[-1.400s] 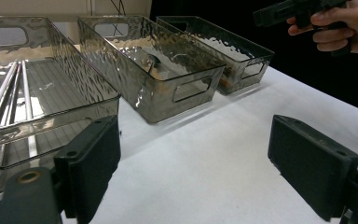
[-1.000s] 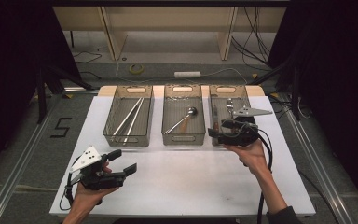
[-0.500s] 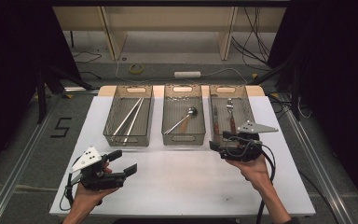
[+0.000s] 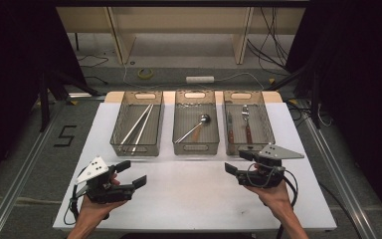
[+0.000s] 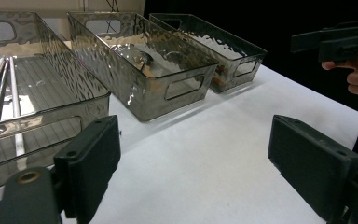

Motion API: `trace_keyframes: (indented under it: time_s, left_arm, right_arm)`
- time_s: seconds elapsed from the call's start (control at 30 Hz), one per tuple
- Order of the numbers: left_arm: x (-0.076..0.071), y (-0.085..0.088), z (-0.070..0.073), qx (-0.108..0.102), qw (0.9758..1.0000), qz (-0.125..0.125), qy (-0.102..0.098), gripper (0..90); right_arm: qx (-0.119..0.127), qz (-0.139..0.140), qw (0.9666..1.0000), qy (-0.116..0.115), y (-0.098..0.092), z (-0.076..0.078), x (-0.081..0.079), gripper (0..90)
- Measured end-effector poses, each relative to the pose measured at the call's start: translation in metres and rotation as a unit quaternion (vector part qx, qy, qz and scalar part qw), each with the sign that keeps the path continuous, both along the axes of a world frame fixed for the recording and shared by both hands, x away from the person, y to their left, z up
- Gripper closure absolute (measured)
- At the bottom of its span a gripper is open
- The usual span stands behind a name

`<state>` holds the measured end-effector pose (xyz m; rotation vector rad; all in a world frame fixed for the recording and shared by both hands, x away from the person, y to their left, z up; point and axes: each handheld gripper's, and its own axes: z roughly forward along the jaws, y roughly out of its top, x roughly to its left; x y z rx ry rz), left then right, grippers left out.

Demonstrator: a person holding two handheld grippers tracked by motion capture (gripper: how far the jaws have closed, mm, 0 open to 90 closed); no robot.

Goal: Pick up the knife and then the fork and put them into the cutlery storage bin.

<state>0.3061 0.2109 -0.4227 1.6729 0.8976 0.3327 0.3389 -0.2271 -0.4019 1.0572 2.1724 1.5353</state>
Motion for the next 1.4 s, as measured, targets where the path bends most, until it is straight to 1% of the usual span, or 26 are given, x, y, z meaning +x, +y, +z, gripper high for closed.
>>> trace_keyframes:
  time_s: [0.13, 0.2, 0.33, 0.53, 0.67, 0.8, 0.9, 1.4]
  left_arm:
    - [0.0, 0.0, 0.0, -0.001, 1.0, -0.002, 0.002, 16.5]
    - [0.0, -0.001, 0.0, -0.003, 1.0, -0.002, 0.003, 16.5]
    - [0.0, -0.001, 0.0, -0.002, 1.0, -0.005, 0.004, 16.5]
    - [0.0, -0.002, -0.001, -0.004, 0.9999, -0.009, 0.009, 16.3]
    - [0.0, -0.003, -0.001, -0.007, 0.9999, -0.011, 0.011, 16.2]
    - [0.0, -0.003, -0.001, -0.007, 0.9998, -0.012, 0.011, 16.2]
    - [0.0, -0.004, -0.001, -0.005, 0.9998, -0.013, 0.011, 16.2]
    - [0.0, -0.004, -0.002, -0.004, 0.9998, -0.013, 0.012, 16.1]
  right_arm:
    - [0.006, -0.003, 1.0, -0.004, -0.003, -0.007, -0.007, 25.3]
    - [0.001, -0.006, 0.9999, -0.01, -0.005, -0.011, -0.011, 25.1]
    - [0.002, -0.008, 0.9999, -0.012, -0.01, -0.017, -0.016, 24.4]
    - [0.007, -0.013, 0.9998, -0.011, -0.017, -0.022, -0.024, 24.3]
    - [0.0, -0.014, 0.9999, -0.009, -0.017, -0.025, -0.028, 24.3]
    - [-0.002, -0.015, 0.9998, -0.01, -0.018, -0.026, -0.03, 24.3]
    - [0.002, -0.018, 0.9998, -0.011, -0.019, -0.026, -0.029, 24.3]
    - [0.004, -0.019, 0.9997, -0.015, -0.019, -0.024, -0.029, 24.3]
